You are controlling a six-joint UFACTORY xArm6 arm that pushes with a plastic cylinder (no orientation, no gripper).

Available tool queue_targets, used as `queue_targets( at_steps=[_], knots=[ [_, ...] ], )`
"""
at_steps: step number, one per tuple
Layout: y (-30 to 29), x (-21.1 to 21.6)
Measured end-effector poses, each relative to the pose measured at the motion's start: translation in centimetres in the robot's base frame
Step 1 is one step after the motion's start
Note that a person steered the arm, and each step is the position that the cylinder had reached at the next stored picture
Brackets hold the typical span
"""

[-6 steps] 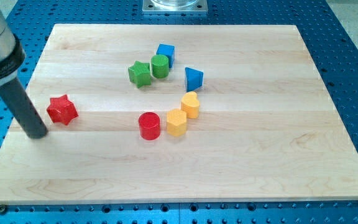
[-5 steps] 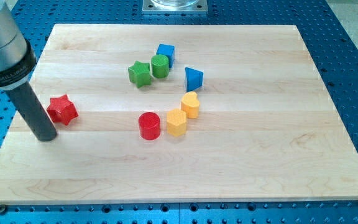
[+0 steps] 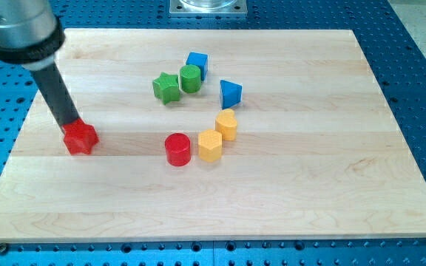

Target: Move the red star diagonally to the red circle

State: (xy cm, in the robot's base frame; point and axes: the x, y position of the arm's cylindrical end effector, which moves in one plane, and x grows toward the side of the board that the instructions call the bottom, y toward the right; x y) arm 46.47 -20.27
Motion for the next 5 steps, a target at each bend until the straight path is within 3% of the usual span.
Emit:
queue_targets(
  at_steps=[1,2,3,4,5],
  knots=[
    [4.0,4.4],
    [5.0,4.9],
    [1.8,3.1],
    [-2.1,4.7],
    [-1.1,10.8]
  ],
)
